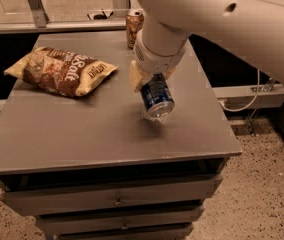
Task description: Place pepsi can upright
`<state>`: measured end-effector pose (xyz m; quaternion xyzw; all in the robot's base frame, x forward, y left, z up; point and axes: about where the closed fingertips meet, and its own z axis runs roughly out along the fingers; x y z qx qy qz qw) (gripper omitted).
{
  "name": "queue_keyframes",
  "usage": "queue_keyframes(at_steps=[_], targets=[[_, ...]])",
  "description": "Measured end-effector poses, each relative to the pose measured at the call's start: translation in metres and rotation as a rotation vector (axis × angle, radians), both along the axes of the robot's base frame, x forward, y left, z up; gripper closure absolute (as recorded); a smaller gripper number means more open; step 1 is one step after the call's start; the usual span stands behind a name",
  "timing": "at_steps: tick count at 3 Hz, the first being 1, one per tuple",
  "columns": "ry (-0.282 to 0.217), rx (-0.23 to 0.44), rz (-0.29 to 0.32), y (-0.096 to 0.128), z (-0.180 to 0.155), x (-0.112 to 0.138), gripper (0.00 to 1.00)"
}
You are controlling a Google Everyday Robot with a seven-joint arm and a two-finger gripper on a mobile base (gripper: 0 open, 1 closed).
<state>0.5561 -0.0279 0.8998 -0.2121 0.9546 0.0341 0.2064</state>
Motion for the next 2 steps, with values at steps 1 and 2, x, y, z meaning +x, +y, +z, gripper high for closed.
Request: queue_keyframes(at_steps=[1,2], targets=[[-0.146,0.187,0.108,-0.01,0.035,0.021,1.0],[-0.249,0.384,0.18,-0.026,0.057,0.03,1.0]])
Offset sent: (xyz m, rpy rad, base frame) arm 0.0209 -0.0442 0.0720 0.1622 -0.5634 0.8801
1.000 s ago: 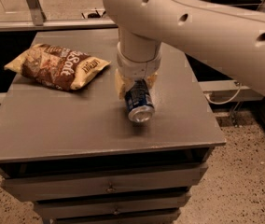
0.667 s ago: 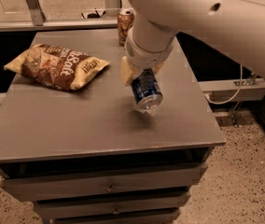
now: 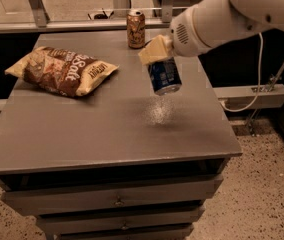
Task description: Place pepsi can upright
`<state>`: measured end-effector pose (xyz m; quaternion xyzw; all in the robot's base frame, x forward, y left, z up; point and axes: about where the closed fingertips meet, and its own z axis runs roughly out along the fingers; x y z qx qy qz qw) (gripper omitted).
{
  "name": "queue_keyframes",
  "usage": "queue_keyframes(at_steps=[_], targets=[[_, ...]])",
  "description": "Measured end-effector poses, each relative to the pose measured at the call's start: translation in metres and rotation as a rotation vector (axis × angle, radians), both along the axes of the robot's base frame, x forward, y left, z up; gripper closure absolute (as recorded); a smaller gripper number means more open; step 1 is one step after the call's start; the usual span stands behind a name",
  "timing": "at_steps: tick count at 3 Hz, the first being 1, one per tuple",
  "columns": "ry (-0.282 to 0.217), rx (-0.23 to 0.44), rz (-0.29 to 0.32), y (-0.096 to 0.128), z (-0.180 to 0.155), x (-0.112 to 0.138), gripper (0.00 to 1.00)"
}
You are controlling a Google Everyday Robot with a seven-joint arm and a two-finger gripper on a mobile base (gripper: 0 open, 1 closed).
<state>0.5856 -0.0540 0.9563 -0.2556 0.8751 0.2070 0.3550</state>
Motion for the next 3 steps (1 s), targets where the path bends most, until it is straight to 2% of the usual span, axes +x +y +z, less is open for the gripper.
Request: queue_keyframes(at_steps=[1,2,3], targets=[[-0.085,0.157,0.126,-0.007,0.008,-0.014,1.0],[-0.182,0.203,0.187,-0.023,-0.005,-0.024,1.0],[-0.288,0.187,0.267,-0.019,0.005,-0.038,1.0]])
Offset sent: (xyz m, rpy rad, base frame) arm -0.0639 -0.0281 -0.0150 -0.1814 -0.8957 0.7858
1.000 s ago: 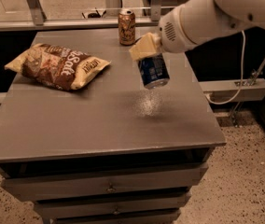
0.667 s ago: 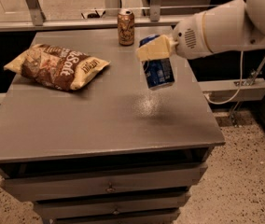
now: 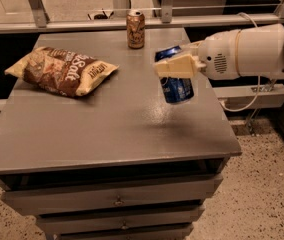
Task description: Place pepsi can upright
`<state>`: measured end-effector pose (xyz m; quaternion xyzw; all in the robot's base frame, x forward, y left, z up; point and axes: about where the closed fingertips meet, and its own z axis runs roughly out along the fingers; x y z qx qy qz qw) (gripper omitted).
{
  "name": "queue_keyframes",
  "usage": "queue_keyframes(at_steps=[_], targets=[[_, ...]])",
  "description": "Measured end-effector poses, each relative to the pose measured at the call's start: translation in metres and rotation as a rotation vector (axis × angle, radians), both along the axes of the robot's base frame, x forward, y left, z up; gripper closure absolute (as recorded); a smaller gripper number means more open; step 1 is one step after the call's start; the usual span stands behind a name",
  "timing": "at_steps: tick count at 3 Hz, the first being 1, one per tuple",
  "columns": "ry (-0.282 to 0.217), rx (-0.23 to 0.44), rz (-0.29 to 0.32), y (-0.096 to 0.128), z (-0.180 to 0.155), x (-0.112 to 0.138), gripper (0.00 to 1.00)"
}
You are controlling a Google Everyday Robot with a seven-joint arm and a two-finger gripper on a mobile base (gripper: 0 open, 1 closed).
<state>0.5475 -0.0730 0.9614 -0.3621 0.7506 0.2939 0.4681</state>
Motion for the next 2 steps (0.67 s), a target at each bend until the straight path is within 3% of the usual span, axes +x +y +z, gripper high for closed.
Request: queue_keyframes(at_steps=[2], targets=[[-0.222,-0.01,0.201,0.0183,0.0122,0.0013,1.0]])
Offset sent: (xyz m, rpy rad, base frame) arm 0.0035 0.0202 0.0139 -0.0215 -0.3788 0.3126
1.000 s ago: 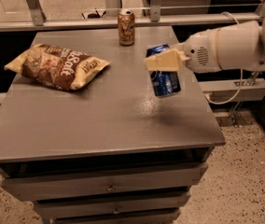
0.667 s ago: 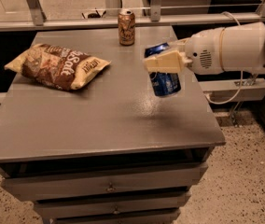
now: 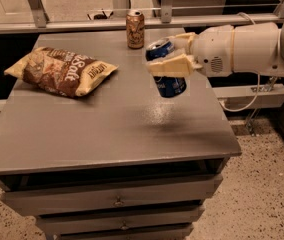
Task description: Place pepsi can upright
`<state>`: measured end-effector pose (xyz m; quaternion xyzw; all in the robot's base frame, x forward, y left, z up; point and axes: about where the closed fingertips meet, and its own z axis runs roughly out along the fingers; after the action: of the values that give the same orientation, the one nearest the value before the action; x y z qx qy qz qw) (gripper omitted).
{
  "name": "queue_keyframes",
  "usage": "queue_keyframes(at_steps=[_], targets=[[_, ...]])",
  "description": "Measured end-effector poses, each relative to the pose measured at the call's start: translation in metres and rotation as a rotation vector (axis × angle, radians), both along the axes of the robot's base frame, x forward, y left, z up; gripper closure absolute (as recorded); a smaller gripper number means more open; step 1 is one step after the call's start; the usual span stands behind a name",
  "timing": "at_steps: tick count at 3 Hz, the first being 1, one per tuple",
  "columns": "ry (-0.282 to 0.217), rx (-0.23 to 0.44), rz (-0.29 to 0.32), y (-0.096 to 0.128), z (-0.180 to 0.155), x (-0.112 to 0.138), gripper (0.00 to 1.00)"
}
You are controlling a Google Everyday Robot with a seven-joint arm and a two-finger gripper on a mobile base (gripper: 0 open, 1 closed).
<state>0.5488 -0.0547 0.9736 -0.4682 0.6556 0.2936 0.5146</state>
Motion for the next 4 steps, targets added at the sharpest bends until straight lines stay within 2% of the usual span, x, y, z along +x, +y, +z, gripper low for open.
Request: queue_keyframes(at_steps=[1,2,3,4], targets=[[-0.108,0.038,0.063,0.001,-0.008,0.004,1.0],[-0.166,0.111,0.096,0.002,-0.02,0.01,1.0],[-0.188,0.167,0.113,0.0,-0.034,0.017,1.0],[-0.191,0.18,0.127,-0.004,-0.044,0.023,0.83]])
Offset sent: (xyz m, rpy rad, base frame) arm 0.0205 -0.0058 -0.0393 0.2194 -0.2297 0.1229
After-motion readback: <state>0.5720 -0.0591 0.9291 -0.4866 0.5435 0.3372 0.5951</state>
